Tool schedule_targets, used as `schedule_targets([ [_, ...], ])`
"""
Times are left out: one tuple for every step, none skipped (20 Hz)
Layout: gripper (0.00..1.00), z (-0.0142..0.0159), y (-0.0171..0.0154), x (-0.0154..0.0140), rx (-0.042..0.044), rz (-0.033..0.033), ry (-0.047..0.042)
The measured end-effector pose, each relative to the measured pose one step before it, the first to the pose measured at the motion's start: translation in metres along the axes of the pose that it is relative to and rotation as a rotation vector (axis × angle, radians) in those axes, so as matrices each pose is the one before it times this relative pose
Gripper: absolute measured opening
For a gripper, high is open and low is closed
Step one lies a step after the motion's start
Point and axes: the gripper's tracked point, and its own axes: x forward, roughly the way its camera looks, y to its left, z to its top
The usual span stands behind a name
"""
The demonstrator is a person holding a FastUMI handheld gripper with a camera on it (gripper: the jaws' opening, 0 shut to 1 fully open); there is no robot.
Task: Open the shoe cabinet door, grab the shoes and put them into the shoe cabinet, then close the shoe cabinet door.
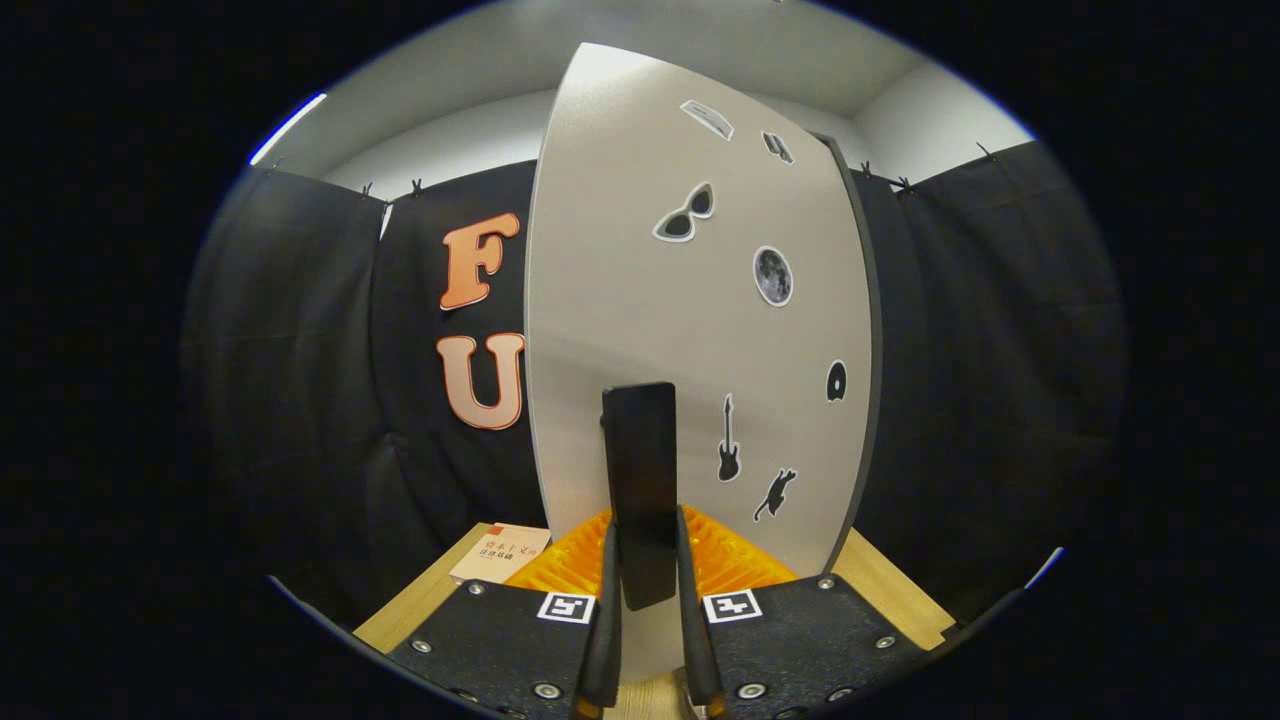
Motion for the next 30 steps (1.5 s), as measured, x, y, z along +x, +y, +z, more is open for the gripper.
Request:
schedule_targets([
  [0.26, -0.00087, -0.00463, -0.00415, -0.00657, -0.00652, 0.00222],
  [0.25, -0.00043, -0.00501, -0.00416, -0.00797, -0.00785, -0.00183],
  [0.26, -0.00046, -0.00550, -0.00283, -0.00392, -0.00543, -0.00160],
  [0.25, -0.00022, -0.00465, -0.00472, 0.00221, -0.00509, -0.00031],
  [0.25, -0.00064, -0.00302, -0.00493, 0.00480, -0.00672, 0.00143],
  [0.25, 0.00021, -0.00471, -0.00529, -0.00484, -0.00705, -0.00015],
  [0.25, -0.00058, -0.00489, -0.00329, -0.00842, -0.00778, -0.00302],
  [0.25, -0.00049, -0.00646, -0.00461, -0.00665, -0.00887, -0.00081],
  [0.25, 0.00012, -0.00625, -0.00313, -0.00107, -0.00968, -0.00285],
  [0.25, -0.00001, -0.00620, -0.00327, -0.00566, -0.00888, -0.00564],
  [0.25, 0.00006, -0.00637, -0.00356, -0.00060, -0.01125, -0.00092],
  [0.25, 0.00019, -0.00690, -0.00404, 0.00011, -0.01271, -0.00215],
  [0.25, -0.00258, -0.00778, -0.00300, -0.00596, -0.01296, 0.00033],
  [0.25, -0.00023, -0.00795, -0.00350, -0.00161, -0.01330, -0.00039],
  [0.25, -0.00054, -0.00806, -0.00311, -0.00066, -0.01118, -0.00123],
  [0.25, -0.00038, -0.00832, -0.00260, 0.00181, -0.00873, 0.00224],
  [0.25, -0.00062, -0.00959, -0.00258, 0.00183, -0.00986, -0.00295],
  [0.25, -0.00098, -0.01003, -0.00268, -0.00172, -0.01218, 0.00273],
  [0.24, -0.00097, -0.01102, -0.00302, -0.00631, -0.01530, -0.00441],
  [0.25, -0.00075, -0.01033, -0.00175, -0.00975, -0.01885, 0.00140],
  [0.24, -0.00040, -0.00922, -0.00116, -0.01248, -0.01752, -0.00230],
  [0.24, -0.00062, -0.00941, -0.00068, -0.00716, -0.01524, 0.00080],
  [0.24, -0.00062, -0.00880, -0.00021, -0.00454, -0.01160, 0.00103],
  [0.24, -0.00080, -0.00929, 0.00021, -0.00361, -0.00888, -0.00024],
  [0.25, 0.00007, -0.00892, 0.00051, -0.00013, -0.01084, 0.00021],
  [0.24, 0.00018, -0.00953, 0.00052, 0.00038, -0.01090, 0.00130],
  [0.24, -0.00125, -0.00892, 0.00061, -0.00217, -0.01046, 0.00390],
  [0.24, -0.00110, -0.00895, 0.00065, -0.00111, -0.00812, -0.00244],
  [0.24, 0.00102, -0.00471, 0.00183, 0.01974, 0.00232, 0.00675],
  [0.23, 0.00092, -0.00579, 0.00057, 0.02564, 0.00720, 0.00033],
])
